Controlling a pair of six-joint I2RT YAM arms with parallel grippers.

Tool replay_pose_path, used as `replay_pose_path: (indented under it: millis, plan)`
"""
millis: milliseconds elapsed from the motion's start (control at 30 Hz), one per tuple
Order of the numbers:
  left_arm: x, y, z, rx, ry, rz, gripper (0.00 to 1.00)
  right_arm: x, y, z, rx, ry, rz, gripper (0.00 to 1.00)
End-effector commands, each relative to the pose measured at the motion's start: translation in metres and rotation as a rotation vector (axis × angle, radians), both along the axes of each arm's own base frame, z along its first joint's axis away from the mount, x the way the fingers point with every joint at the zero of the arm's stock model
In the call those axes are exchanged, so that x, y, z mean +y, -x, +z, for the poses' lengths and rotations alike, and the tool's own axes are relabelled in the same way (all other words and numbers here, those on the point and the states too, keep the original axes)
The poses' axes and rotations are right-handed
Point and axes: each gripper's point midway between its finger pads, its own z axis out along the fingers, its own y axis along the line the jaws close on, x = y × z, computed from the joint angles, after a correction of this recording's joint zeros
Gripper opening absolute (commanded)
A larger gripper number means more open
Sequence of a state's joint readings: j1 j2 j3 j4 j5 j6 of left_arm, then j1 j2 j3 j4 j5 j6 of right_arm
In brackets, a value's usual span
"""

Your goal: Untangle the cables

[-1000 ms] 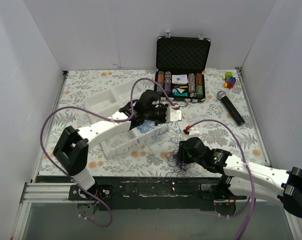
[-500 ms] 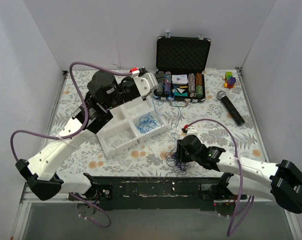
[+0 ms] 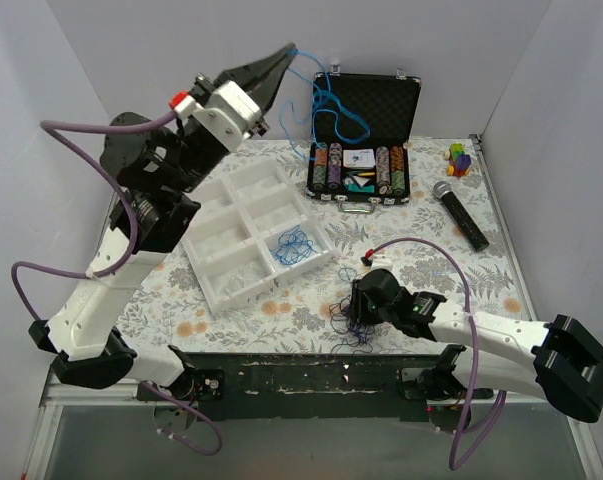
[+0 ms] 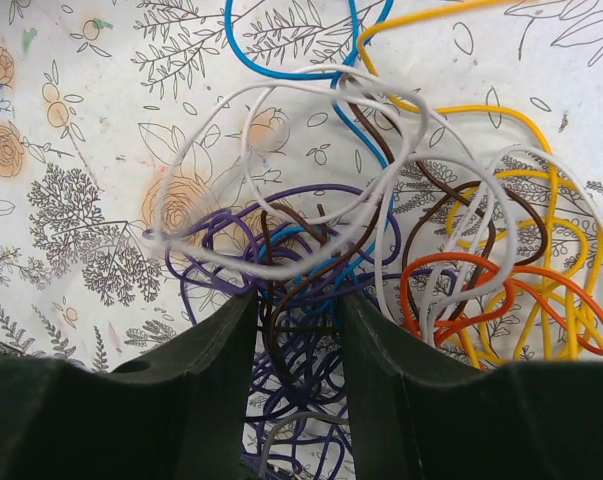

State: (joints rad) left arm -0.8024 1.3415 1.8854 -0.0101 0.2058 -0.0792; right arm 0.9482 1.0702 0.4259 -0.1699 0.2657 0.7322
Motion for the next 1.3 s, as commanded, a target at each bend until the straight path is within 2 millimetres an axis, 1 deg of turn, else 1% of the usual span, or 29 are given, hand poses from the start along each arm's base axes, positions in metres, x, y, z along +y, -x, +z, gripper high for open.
replay_pose_path:
  millis: [0, 33, 100, 167, 233, 367, 400, 500, 567, 733, 767, 867, 1033, 1167, 1267]
  plan:
    - [0.031, 0.012, 0.062, -0.119, 0.141, 0.077, 0.0, 0.0, 0.003, -0.007, 0.024, -0.01, -0.011, 0.45]
    - [0.031, 0.012, 0.061, -0.112, 0.134, 0.075, 0.0, 0.001, 0.003, -0.006, 0.024, -0.014, -0.009, 0.45]
    - [0.024, 0.007, 0.042, -0.067, 0.091, 0.064, 0.0, 0.004, 0.001, 0.0, 0.011, -0.03, -0.002, 0.45]
    - [0.017, 0.001, 0.012, 0.0, 0.056, 0.053, 0.0, 0.007, -0.002, 0.008, -0.02, -0.051, 0.008, 0.44]
    - [0.011, -0.01, -0.028, 0.1, 0.027, 0.052, 0.0, 0.013, -0.006, 0.024, -0.071, -0.098, 0.034, 0.43]
    - [0.002, -0.023, -0.096, 0.221, -0.011, 0.059, 0.0, 0.021, -0.012, 0.055, -0.168, -0.183, 0.069, 0.42]
    - [0.001, -0.027, -0.111, 0.252, -0.011, 0.065, 0.0, 0.021, -0.012, 0.06, -0.181, -0.194, 0.074, 0.41]
    - [-0.007, -0.035, -0.156, 0.335, -0.04, 0.06, 0.0, 0.021, -0.011, 0.067, -0.197, -0.203, 0.088, 0.41]
    - [-0.01, -0.038, -0.176, 0.363, -0.05, 0.064, 0.0, 0.022, -0.009, 0.068, -0.197, -0.213, 0.098, 0.4]
    - [-0.014, -0.055, -0.226, 0.421, -0.084, 0.11, 0.0, 0.022, -0.009, 0.082, -0.24, -0.262, 0.104, 0.39]
    - [-0.013, -0.057, -0.233, 0.424, -0.09, 0.118, 0.0, 0.021, -0.009, 0.085, -0.248, -0.273, 0.104, 0.39]
    - [-0.01, -0.066, -0.265, 0.462, -0.128, 0.145, 0.0, 0.02, -0.009, 0.093, -0.273, -0.29, 0.1, 0.39]
    - [-0.004, -0.069, -0.313, 0.492, -0.207, 0.167, 0.0, 0.018, -0.01, 0.106, -0.296, -0.299, 0.095, 0.39]
    - [0.002, -0.078, -0.337, 0.512, -0.235, 0.202, 0.0, 0.017, -0.012, 0.117, -0.31, -0.305, 0.088, 0.39]
    - [0.01, -0.087, -0.35, 0.496, -0.237, 0.236, 0.0, 0.018, -0.012, 0.124, -0.322, -0.313, 0.097, 0.39]
